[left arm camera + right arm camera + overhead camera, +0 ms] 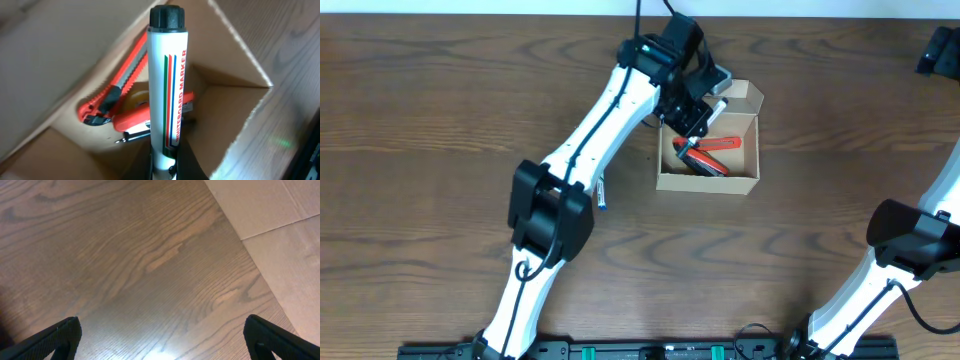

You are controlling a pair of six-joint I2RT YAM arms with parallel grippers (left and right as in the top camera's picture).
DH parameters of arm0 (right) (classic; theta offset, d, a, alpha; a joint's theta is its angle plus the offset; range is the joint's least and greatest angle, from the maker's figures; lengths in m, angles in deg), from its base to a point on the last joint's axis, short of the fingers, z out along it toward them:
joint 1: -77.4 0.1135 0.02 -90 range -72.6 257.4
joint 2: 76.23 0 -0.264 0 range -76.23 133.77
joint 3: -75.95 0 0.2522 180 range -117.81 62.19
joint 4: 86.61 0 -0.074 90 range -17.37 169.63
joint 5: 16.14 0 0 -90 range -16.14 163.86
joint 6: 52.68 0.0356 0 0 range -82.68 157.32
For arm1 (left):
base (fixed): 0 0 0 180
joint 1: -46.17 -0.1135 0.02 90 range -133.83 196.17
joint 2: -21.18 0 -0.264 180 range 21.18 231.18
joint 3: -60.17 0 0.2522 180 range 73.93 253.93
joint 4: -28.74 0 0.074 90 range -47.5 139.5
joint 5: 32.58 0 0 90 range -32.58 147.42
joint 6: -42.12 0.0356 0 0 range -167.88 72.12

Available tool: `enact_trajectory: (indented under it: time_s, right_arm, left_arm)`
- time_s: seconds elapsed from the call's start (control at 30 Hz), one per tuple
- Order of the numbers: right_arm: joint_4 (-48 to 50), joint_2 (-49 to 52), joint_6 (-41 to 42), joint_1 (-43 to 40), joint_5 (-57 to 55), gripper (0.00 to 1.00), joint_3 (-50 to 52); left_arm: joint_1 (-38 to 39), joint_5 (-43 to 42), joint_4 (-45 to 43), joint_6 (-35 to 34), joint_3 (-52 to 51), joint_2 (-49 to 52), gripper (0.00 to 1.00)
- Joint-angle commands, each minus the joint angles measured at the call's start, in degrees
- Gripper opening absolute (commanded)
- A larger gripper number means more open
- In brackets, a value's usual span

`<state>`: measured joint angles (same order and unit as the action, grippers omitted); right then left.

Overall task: Pack container
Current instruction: 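Carry the marker with the left gripper into the box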

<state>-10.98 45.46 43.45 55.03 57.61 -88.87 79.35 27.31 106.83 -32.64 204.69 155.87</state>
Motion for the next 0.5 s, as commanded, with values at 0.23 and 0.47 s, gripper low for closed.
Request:
enact_trajectory:
  time_s: [0.23, 0.47]
  right_arm:
    - [-0.09, -1.57, 0.92, -0.11, -0.17, 0.99, 0.07]
    - [-0.09, -1.57, 0.92, -0.11, -0.20, 0.99, 0.07]
  left_arm:
    - [0.33, -1.46, 1.49, -0.02, 0.87, 2.64, 0.06]
    - [0.50, -1.38, 2.82, 0.00, 0.87, 5.73, 0.06]
